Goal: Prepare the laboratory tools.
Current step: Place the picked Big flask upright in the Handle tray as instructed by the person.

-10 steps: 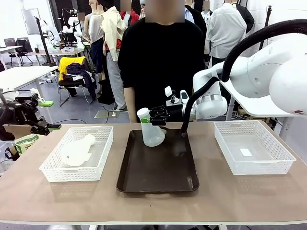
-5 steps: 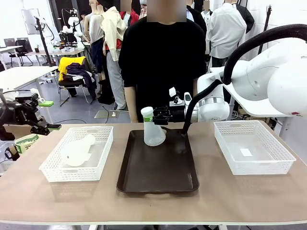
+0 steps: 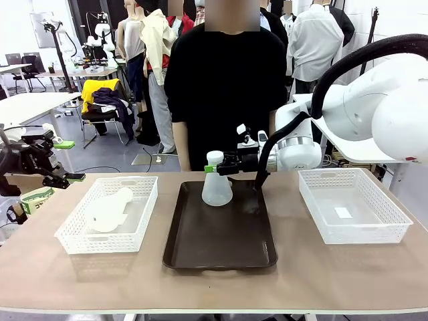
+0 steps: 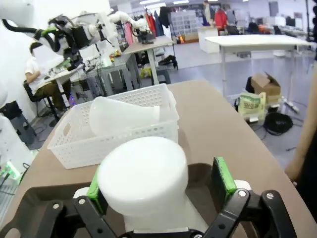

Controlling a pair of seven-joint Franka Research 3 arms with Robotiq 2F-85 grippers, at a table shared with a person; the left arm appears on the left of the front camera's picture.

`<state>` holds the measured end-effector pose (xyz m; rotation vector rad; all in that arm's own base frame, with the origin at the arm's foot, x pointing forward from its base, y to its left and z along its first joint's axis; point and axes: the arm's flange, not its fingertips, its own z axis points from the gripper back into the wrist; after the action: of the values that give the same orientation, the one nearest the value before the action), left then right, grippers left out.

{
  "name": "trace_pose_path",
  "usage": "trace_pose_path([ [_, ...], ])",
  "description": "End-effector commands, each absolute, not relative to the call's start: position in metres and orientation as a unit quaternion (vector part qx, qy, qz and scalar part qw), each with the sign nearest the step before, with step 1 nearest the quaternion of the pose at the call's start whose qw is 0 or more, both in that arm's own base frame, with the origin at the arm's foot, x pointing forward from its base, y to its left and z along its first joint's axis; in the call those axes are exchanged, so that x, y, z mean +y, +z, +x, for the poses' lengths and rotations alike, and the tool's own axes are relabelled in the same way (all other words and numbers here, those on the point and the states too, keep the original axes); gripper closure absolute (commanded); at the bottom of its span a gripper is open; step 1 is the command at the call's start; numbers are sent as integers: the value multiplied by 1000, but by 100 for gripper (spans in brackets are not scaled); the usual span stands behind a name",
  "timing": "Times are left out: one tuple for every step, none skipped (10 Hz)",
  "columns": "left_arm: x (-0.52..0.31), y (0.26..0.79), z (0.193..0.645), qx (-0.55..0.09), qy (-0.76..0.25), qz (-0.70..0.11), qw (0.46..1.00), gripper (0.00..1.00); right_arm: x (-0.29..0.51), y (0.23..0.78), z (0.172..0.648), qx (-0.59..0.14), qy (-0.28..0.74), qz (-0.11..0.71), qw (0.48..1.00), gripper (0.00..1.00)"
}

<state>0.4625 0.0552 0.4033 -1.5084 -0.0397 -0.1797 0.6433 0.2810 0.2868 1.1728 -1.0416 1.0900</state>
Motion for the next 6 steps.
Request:
trace_pose_path([
  [55, 405, 463, -22, -81, -681, 727, 0, 276, 301, 632, -425, 469, 473, 613, 0],
  [55, 405, 463, -22, -81, -681, 727, 0, 272, 309, 628, -416, 474, 460, 626, 0],
  [55, 405, 463, -22, -81, -681, 727, 0, 267, 318, 624, -412, 478, 454, 629, 0],
  [55, 405, 463, -22, -81, -681, 727, 0, 265, 324, 621, -407, 481, 445, 636, 0],
  [55, 405, 463, -22, -81, -681, 727, 0, 265, 332, 616, -386, 480, 472, 630, 0],
  [55, 405, 463, -22, -81, -681, 727, 0, 266, 319, 632, -426, 476, 458, 619, 0],
])
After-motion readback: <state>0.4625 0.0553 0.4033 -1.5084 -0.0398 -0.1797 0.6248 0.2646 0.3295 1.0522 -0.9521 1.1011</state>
